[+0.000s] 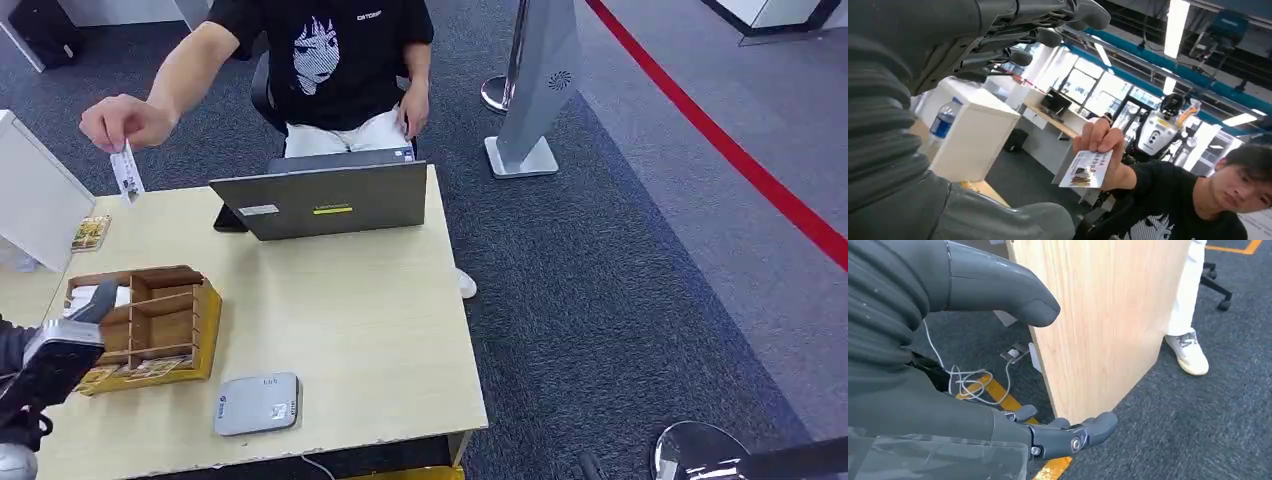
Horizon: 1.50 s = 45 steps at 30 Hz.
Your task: Pass the card to the sensor for recognition and then transmit it.
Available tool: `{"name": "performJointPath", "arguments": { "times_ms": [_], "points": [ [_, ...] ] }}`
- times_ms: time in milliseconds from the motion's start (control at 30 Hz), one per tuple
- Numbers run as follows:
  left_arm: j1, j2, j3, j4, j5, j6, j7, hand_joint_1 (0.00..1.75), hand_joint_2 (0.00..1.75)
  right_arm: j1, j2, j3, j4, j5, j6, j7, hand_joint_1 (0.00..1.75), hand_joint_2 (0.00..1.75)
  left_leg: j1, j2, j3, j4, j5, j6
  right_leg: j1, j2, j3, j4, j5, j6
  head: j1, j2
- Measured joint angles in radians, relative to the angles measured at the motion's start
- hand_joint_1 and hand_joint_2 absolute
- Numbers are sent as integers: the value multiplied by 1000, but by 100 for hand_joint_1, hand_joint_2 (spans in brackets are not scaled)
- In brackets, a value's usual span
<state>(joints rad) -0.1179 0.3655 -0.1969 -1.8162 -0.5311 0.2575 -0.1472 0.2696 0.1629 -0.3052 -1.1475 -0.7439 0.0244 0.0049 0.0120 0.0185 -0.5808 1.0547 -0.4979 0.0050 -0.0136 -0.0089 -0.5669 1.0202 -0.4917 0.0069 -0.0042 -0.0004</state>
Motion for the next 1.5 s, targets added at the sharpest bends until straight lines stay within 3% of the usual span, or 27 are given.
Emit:
{"name": "performJointPath", "arguments": {
  "times_ms": [467,500,533,767,867,1033,1333,1500],
  "points": [
    [-344,151,-222,128,-201,-130,105,0,175,-43,-29,77,67,2,11,-45,0,175,0,0,0,0,1,-1,0,0,0,1,1,0,0,0],
    [-369,168,-239,136,-218,-140,114,30,175,-45,-33,85,71,2,11,-50,0,175,0,0,0,0,1,-1,0,1,-1,1,1,0,0,0],
    [-390,180,-249,142,-233,-148,123,175,175,-47,-35,91,73,2,12,-53,0,175,0,0,0,0,1,-1,0,1,-1,1,1,0,0,0],
    [-538,272,-335,193,-346,-206,203,175,175,-64,-55,137,97,3,10,-84,0,175,0,0,-1,0,2,-1,0,1,-1,2,2,0,0,0],
    [-573,295,-351,205,-400,-231,249,175,175,-66,-59,149,100,13,6,-94,0,175,0,0,-1,0,2,-1,0,1,-1,2,2,0,0,0],
    [-612,325,-374,227,-433,-234,272,175,175,-72,-66,166,108,17,0,-98,0,175,0,0,-1,0,2,-2,0,0,-1,2,2,0,0,0],
    [-580,361,-363,234,-435,-196,270,175,175,-67,-67,169,114,20,0,-102,0,175,0,0,-1,0,2,-1,0,0,-1,2,2,0,0,0],
    [-490,351,-322,206,-426,-151,259,175,175,-58,-66,169,103,34,-11,-92,0,175,0,0,-1,0,2,-1,0,1,-1,2,2,0,1,0]
  ]
}}
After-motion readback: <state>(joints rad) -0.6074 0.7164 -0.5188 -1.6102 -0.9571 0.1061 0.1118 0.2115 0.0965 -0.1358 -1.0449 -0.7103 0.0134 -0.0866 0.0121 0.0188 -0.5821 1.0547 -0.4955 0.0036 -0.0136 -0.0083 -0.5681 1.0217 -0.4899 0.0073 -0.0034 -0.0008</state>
